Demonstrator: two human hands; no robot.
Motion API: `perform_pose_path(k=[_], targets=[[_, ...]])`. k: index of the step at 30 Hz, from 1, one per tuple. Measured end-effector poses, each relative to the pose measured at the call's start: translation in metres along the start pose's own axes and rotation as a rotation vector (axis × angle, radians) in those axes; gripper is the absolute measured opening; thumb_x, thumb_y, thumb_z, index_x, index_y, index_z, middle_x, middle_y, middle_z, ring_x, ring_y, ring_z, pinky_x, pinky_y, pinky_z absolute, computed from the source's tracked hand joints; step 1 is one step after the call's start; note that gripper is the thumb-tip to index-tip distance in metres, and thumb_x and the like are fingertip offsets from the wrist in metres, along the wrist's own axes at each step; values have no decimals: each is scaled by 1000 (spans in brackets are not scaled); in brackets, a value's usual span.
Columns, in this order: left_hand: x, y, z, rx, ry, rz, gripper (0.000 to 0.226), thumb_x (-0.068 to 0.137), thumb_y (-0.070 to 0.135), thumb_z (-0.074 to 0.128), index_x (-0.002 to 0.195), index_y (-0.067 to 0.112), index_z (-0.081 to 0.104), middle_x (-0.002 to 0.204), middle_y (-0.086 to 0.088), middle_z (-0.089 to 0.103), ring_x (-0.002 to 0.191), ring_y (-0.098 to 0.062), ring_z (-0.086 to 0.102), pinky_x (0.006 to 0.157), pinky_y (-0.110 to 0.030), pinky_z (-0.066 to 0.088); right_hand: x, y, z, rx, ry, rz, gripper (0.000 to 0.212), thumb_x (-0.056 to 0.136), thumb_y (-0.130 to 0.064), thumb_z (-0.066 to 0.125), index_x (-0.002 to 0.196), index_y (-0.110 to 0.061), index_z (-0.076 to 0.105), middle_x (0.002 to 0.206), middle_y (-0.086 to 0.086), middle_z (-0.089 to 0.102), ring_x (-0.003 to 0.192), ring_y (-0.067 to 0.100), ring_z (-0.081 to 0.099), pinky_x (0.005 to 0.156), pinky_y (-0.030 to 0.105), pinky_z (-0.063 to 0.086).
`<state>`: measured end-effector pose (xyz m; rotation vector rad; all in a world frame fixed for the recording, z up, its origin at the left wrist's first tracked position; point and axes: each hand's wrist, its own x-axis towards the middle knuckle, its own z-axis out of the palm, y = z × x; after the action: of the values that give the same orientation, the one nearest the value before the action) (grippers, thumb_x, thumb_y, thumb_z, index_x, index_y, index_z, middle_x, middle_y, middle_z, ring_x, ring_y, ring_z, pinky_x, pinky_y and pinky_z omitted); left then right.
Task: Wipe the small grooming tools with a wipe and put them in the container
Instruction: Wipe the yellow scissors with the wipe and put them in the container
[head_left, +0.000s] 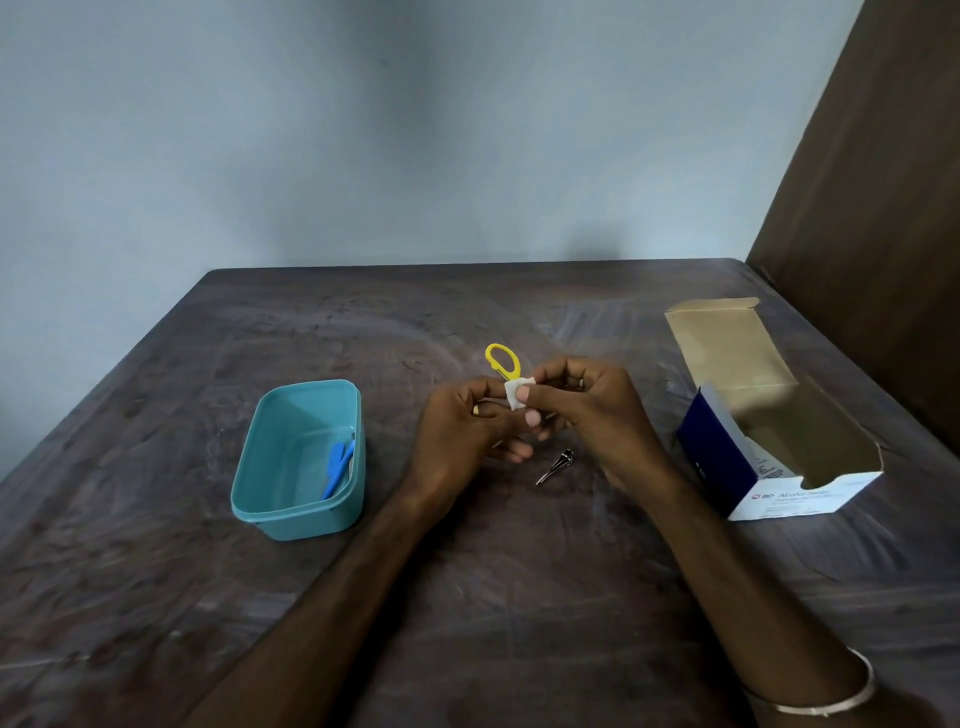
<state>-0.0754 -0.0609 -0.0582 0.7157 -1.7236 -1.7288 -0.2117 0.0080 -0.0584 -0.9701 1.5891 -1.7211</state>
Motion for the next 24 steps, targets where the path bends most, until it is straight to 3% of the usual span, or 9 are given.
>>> perform_pose_path(k=[5,11,14,18,24], targets=[[1,1,-3,4,11,-12,22,86,10,72,106,3,70,84,-19,76,57,-22,68,55,-28,58,0,-1,-5,11,-35,1,9,81,-1,76,89,1,73,71,12,74,58,20,65,55,29,55],[6,1,-4,-48,157,-79,30,90,35,67,85,7,75,73,-12,70,56,-24,66,54,-32,57,2,-2,-12,27,-54,-12,11,76,2,79,85,-2,74,71,10,73,56,14,66,55,23,56],[7,5,-10,-135,180,-117,32,88,33,70,94,1,71,74,-10,71,53,-18,61,50,-28,53,2,-3,-14,-16,-85,-25,12,75,2,80,85,-2,75,73,12,73,56,18,64,54,25,56],[7,7,-17,-137,87,-187,22,89,27,69,97,6,68,78,-13,73,55,-22,65,53,-30,54,3,-1,-15,-84,-115,-35,12,76,-2,81,85,-5,75,70,7,73,56,16,63,52,25,52],[8,2,-13,-180,121,-170,12,95,20,62,93,8,63,83,-16,75,57,-23,69,53,-32,57,5,-5,-15,-51,136,-113,11,80,-7,78,83,-16,74,72,-5,73,64,2,64,55,19,48]])
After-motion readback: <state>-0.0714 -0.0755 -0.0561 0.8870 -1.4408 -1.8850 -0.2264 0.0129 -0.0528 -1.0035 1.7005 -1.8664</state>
